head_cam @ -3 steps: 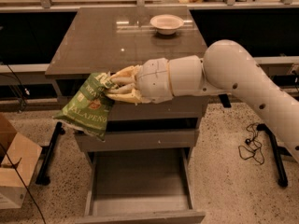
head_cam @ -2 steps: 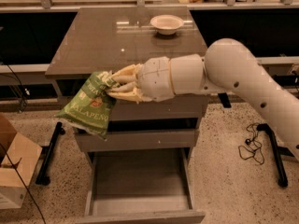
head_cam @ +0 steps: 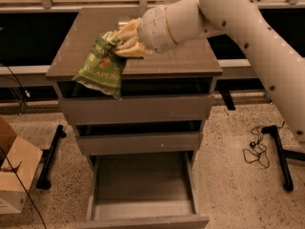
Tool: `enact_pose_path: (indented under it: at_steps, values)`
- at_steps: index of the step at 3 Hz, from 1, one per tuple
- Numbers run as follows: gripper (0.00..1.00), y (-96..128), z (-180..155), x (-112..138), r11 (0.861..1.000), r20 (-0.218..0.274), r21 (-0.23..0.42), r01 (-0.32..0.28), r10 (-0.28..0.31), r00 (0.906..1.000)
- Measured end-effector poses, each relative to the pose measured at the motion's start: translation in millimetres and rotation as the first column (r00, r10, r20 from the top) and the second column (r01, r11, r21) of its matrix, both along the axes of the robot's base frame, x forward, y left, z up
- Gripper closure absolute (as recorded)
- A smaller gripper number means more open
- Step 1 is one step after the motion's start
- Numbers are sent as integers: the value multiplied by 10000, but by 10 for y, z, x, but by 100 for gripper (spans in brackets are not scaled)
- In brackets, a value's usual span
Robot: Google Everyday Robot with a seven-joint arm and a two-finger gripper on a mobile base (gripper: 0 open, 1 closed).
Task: Pick green jalapeno chip bag from bottom drawer and place on counter
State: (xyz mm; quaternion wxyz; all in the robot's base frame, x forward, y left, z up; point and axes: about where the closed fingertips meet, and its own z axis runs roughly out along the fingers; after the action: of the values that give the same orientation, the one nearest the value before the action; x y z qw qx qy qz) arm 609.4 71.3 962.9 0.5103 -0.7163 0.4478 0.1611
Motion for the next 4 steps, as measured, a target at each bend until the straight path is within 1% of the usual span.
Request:
enact_pose_path:
  at_steps: [1, 2, 3, 4]
  values:
    - [100, 20, 173, 468, 9989, 300, -411, 230, -218, 9993]
    - [100, 17, 239, 981, 9954, 363, -595, 750, -730, 9967]
    - [100, -25, 336, 1436, 9914, 545, -339, 1267, -1248, 9907]
    - [84, -90, 388, 1811, 9830, 616, -86, 1833, -1824, 9813]
